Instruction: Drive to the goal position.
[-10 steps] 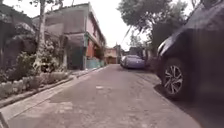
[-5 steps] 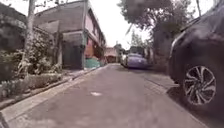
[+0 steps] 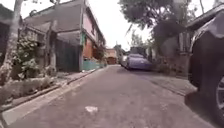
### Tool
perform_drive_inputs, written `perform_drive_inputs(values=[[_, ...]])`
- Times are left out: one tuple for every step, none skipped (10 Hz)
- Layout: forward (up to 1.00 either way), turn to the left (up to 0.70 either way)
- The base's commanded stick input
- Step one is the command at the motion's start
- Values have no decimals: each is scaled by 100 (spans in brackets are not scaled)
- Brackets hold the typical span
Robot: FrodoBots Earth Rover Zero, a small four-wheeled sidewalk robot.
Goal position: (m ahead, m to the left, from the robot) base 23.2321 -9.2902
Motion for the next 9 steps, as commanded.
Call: perform_drive_inputs(values=[[100,0],[100,0],[100,0],[100,0],[100,0],[100,0],[100,0],[100,0],[100,0]])
